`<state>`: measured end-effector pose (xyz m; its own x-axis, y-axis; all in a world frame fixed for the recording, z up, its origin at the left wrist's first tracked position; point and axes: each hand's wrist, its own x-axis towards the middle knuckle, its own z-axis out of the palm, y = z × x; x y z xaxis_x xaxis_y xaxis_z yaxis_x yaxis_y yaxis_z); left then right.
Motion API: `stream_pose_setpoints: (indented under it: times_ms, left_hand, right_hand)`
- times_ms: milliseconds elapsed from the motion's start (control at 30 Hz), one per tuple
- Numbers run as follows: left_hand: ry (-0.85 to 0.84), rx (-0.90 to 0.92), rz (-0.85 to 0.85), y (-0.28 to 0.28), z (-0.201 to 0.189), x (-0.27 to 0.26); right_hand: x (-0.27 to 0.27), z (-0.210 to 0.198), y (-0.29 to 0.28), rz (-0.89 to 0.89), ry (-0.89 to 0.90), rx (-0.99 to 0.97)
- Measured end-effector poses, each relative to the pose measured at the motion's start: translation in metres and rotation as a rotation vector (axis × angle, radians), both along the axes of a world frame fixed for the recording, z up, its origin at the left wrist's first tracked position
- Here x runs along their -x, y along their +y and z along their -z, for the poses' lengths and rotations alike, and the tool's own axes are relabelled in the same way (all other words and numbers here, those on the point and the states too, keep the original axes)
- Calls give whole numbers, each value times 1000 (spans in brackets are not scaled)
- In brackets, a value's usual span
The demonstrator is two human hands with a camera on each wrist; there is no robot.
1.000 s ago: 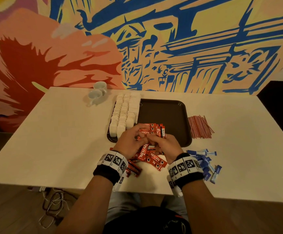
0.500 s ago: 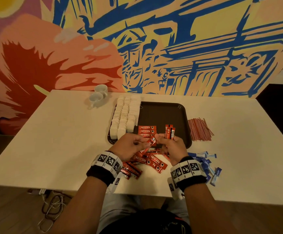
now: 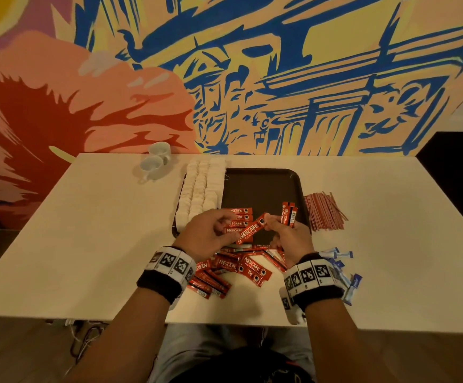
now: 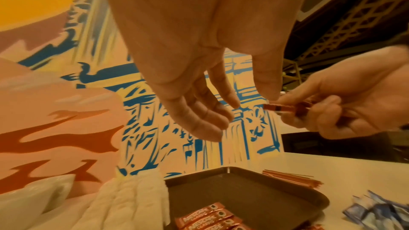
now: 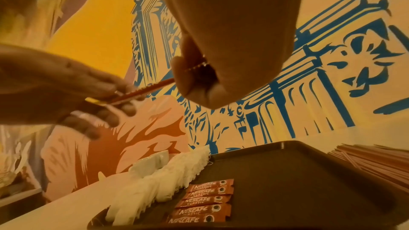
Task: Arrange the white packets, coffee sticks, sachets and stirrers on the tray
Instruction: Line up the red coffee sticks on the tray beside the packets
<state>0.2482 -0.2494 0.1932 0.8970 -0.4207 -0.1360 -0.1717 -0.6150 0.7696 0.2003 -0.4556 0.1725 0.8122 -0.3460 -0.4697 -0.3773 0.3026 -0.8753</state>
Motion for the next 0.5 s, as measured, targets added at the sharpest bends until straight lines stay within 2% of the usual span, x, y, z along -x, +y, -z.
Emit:
stream_pose_setpoints:
  times_ms: [200, 367, 500]
  left_hand:
    - [-193, -197, 105, -31, -1, -9]
    - [-202, -229, 139, -38, 3, -31]
    - [-193, -314, 82, -40, 17, -66]
  right_hand:
    - [-10, 8, 0, 11, 30, 19]
    - [-20, 14, -6, 9, 41, -59]
    - [-35, 20, -12, 35, 130, -108]
